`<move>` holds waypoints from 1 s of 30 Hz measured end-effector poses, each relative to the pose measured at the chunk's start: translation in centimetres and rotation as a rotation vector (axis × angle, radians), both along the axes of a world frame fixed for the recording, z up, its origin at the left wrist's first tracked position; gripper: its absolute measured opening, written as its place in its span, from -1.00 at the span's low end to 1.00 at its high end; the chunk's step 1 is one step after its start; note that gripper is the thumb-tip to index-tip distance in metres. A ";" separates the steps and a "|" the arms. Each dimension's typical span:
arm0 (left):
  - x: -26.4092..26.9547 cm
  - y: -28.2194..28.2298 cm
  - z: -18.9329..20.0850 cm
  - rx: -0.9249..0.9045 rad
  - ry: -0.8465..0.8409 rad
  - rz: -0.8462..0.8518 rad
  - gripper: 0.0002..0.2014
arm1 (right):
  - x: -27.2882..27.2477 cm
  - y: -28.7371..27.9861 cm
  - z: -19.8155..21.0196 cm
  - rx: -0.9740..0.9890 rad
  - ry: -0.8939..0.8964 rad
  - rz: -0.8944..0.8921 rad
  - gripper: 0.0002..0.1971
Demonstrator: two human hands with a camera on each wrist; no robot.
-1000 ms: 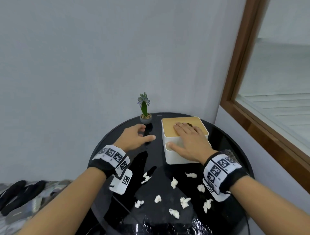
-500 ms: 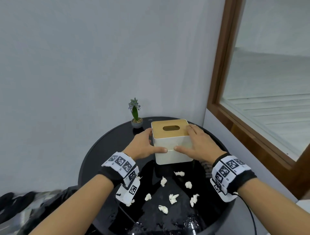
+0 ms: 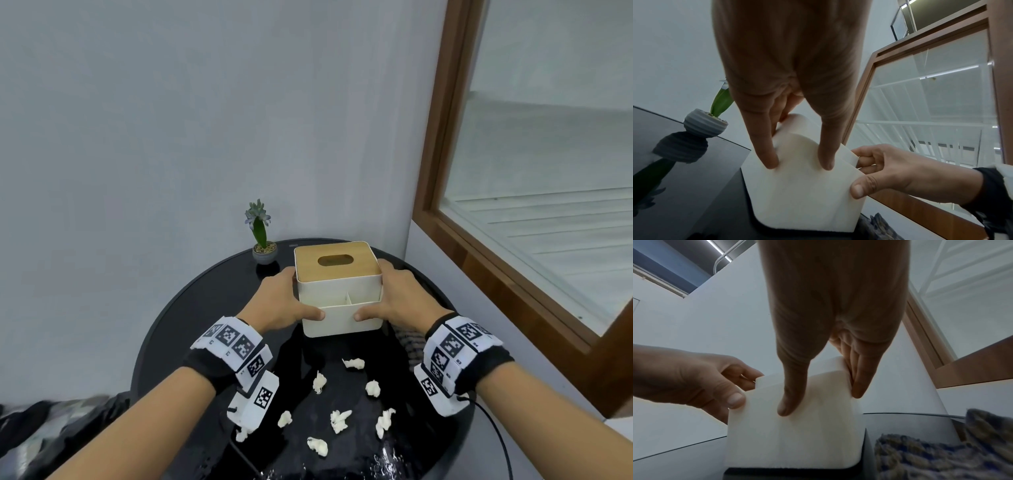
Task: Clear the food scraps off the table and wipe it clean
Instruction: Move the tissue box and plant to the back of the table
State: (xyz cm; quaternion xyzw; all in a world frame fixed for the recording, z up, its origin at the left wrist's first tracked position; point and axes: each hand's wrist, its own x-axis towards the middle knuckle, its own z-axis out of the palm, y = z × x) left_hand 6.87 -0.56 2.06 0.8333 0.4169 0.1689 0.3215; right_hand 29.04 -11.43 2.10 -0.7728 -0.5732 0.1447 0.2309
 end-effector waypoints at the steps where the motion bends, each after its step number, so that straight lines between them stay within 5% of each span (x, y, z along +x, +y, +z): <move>1: 0.2 0.3 0.0 -0.001 -0.009 0.004 -0.14 | 0.1 0.4 0.1 0.008 0.004 0.002 0.09; 30: 4.6 12.1 -0.6 -0.009 -0.129 0.060 -0.24 | 5.2 13.5 -1.4 0.117 0.074 0.061 -0.14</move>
